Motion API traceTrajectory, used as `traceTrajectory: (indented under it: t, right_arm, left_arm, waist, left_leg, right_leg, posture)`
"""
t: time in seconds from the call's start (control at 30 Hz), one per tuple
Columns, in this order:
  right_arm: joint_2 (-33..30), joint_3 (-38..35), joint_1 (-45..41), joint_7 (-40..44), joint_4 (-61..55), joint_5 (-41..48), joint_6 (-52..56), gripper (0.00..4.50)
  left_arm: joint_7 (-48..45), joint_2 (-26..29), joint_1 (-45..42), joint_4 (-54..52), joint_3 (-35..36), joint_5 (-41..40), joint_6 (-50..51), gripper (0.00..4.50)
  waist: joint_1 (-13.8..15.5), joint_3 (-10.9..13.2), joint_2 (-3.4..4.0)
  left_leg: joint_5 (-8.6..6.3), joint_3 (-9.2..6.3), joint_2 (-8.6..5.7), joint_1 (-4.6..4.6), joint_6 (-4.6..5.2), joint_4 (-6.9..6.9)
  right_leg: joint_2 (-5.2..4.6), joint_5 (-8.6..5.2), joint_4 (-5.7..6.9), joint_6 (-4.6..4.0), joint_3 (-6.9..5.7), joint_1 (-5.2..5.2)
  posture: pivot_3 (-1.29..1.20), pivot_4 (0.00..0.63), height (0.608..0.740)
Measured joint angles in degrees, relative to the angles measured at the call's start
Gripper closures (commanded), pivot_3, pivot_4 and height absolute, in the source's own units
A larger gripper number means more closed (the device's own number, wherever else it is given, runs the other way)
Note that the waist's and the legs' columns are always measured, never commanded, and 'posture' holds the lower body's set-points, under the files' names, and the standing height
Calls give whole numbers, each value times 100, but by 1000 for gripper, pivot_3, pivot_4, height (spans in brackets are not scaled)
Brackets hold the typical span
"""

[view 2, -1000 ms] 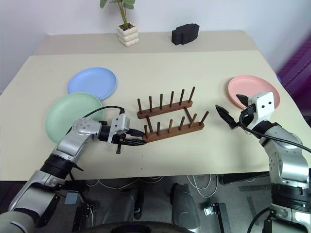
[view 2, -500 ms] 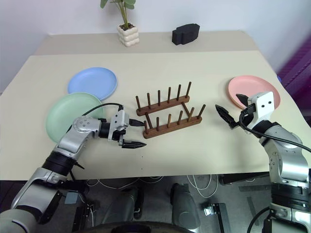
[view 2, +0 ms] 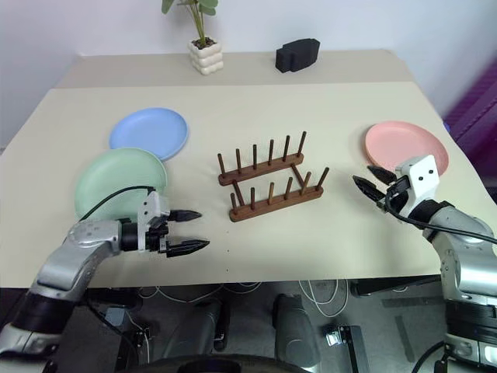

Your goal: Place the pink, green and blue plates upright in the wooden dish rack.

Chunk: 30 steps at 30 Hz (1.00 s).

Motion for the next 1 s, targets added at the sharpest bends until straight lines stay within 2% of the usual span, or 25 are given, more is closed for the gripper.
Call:
traceTrajectory:
  t: [0.07, 0.23, 0.33, 0.47, 0.7, 1.0]
  right_arm:
    - [-67, 183, 119, 188, -105, -5, 104, 4500]
    - [-181, 575, 351, 507, -272, -17, 337, 4500]
    - [-194, 818, 402, 513, -398, -156, 342, 4500]
    - [-113, 1253, 363, 296, -409, -584, 191, 4500]
    - [219, 1606, -108, -235, -48, -1169, -109, 4500]
    - [649, 1827, -583, -604, 380, -1485, -308, 4500]
  left_arm:
    - [41, 124, 365, -314, -1, 22, 5, 3405]
    - [407, 195, 807, -847, -233, 344, -27, 3405]
    - [850, -272, 874, -1006, -513, 420, 18, 3405]
    - [1621, -979, 354, -827, -648, 625, 137, 3405]
    - [2307, -1323, -348, -189, -928, 1184, 156, 3405]
    - [2695, -1480, -632, 131, -1008, 1563, -11, 3405]
  waist:
    - [-1, 0, 0]
    - [20, -1, 1]
    - [18, 0, -1]
    - [30, -1, -3]
    - [12, -2, -2]
    - [8, -5, -4]
  left_leg:
    - [0, 0, 2, 1, 0, -2]
    - [-1, 1, -1, -2, -1, 2]
    - [-1, 1, -1, -5, -1, 1]
    - [-1, -1, -3, -5, -1, 6]
    - [-1, 2, -10, -1, -1, 4]
    - [-1, 2, -10, 4, -1, 5]
  right_leg:
    - [1, -5, 0, -7, -1, -1]
    - [-6, -13, -9, 6, 0, 1]
    - [-7, -12, -17, 6, -1, 2]
    - [-2, -10, -11, 6, -5, 4]
    - [5, -4, -8, -1, -5, 3]
    - [5, 1, -4, -9, -4, 7]
  posture:
    - [0, 150, 735]
    - [0, 150, 735]
    - [0, 150, 735]
    - [0, 150, 735]
    - [0, 150, 735]
    - [0, 150, 735]
